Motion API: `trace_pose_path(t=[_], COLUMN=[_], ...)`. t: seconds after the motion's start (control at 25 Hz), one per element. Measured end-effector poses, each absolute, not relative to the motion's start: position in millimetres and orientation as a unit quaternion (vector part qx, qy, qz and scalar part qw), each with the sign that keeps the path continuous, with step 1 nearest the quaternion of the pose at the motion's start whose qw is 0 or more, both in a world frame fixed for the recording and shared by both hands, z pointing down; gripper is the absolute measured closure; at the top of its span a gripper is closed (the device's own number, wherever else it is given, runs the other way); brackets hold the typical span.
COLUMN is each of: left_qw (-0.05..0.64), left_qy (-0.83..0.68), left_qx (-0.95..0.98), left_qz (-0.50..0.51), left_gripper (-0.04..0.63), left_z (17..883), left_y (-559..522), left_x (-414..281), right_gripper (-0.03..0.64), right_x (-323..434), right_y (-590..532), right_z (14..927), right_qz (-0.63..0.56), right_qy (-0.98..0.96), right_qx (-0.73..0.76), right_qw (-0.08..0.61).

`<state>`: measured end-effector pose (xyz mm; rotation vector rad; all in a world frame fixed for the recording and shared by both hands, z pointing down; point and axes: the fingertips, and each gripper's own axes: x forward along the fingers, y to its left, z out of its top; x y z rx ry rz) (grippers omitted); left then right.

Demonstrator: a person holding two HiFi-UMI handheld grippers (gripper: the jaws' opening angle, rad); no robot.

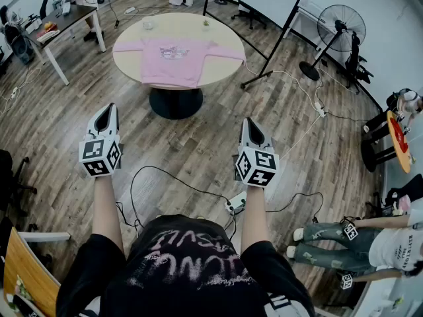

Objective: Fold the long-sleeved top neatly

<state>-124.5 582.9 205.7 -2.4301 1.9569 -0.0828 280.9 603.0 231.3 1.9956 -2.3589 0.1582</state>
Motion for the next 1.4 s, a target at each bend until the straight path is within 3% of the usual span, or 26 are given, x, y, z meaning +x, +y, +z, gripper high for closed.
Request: trace_pose_path(t=[1.4], left_qw=[0.003], left_qy=[0.626], left_qx=[-0.779], left_qz=[-0.032], left_gripper=[0.584], left_z=[216], left_y=[585], left_x=[-129], right_gripper=[0.612], right_x=[263], right_y=[600], right_z=[236], right_qz=[0.053], right_qy=[-0.765], right_qx=[0.641], right_qw=[0.026])
